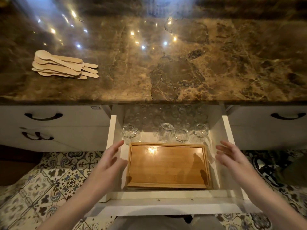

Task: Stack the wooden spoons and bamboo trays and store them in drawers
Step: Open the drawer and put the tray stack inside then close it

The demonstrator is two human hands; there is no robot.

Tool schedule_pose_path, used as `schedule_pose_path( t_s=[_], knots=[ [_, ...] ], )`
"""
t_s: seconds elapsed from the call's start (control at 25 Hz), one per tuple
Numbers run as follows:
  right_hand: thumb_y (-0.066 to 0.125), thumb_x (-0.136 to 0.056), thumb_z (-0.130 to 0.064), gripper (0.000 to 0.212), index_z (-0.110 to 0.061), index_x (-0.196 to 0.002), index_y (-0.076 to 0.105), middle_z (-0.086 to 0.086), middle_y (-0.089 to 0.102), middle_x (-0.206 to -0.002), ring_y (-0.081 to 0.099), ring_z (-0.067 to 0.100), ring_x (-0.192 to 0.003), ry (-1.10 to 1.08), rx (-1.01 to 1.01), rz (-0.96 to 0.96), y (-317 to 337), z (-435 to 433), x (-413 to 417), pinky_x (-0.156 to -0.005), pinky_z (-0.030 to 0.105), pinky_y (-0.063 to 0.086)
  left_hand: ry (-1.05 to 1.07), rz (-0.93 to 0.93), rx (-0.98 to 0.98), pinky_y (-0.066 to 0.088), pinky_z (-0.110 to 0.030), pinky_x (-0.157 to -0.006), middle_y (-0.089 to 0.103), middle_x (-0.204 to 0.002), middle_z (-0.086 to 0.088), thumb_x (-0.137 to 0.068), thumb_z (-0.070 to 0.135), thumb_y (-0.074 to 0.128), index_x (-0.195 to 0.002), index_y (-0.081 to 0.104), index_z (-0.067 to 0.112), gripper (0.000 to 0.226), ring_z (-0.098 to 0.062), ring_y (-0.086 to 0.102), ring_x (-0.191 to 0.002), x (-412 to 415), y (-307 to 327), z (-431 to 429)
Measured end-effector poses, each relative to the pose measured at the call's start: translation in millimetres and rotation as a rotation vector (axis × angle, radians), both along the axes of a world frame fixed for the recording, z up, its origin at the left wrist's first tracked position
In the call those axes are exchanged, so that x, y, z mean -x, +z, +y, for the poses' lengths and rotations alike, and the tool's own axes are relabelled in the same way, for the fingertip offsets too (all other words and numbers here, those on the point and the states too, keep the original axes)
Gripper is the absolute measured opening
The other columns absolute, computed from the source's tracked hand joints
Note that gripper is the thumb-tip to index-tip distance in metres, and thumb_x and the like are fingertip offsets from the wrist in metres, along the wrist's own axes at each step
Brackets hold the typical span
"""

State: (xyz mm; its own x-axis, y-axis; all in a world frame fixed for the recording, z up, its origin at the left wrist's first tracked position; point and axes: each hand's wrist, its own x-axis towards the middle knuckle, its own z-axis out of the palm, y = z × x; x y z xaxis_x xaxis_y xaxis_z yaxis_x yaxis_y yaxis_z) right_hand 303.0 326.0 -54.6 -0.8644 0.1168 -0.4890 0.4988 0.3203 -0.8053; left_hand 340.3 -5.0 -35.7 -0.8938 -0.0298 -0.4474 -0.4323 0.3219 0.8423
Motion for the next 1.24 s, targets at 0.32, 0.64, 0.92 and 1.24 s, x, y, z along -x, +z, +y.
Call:
schedule_pose_path(
  t_s=[0.32, 0.64, 0.92, 1.24],
  knots=[
    [0.065, -0.077, -0.018, 0.028, 0.01, -0.072, 0.065, 0.03, 0.062, -0.076, 0.064, 0.041, -0.072, -0.407, 1.069, -0.295, 17, -32, -103, -0.067, 0.053, 0.054, -0.549, 0.583, 0.534, 0.049, -0.037, -0.09, 0.048, -0.134, 0.008, -0.091, 0.05, 0.038, -0.125, 0.052, 0.025, 0.044, -0.006, 0.045, -0.12, -33, 17, 18],
    [0.056, -0.076, 0.007, 0.034, 0.016, -0.108, 0.053, 0.029, 0.056, -0.065, 0.052, 0.047, -0.075, -0.805, 0.828, -0.702, -20, -88, -121, -0.093, 0.054, 0.035, -0.345, 0.517, 0.976, 0.003, -0.042, -0.116, 0.012, -0.156, -0.012, -0.096, 0.048, 0.021, -0.146, 0.016, 0.011, 0.063, -0.024, 0.006, -0.143, 177, 9, 38],
    [0.053, -0.084, -0.001, 0.011, 0.003, -0.088, 0.063, 0.022, 0.066, -0.058, 0.065, 0.029, -0.05, -0.871, 0.799, -0.61, -38, -110, -112, -0.072, 0.049, 0.054, -0.345, 0.388, 1.049, -0.007, -0.039, -0.114, -0.004, -0.157, -0.011, -0.093, 0.055, 0.007, -0.148, 0.0, 0.013, 0.069, -0.023, -0.007, -0.143, 210, -19, 47],
    [0.034, -0.087, 0.016, 0.024, 0.011, -0.091, 0.056, 0.031, 0.069, -0.075, 0.064, 0.042, -0.083, -0.845, 0.813, -0.524, -41, -115, -91, -0.079, 0.052, 0.051, -0.365, 0.335, 1.032, -0.01, -0.04, -0.113, -0.009, -0.157, -0.01, -0.093, 0.054, 0.008, -0.147, -0.003, 0.013, 0.069, -0.022, -0.012, -0.142, 213, -15, 45]
  ],
)
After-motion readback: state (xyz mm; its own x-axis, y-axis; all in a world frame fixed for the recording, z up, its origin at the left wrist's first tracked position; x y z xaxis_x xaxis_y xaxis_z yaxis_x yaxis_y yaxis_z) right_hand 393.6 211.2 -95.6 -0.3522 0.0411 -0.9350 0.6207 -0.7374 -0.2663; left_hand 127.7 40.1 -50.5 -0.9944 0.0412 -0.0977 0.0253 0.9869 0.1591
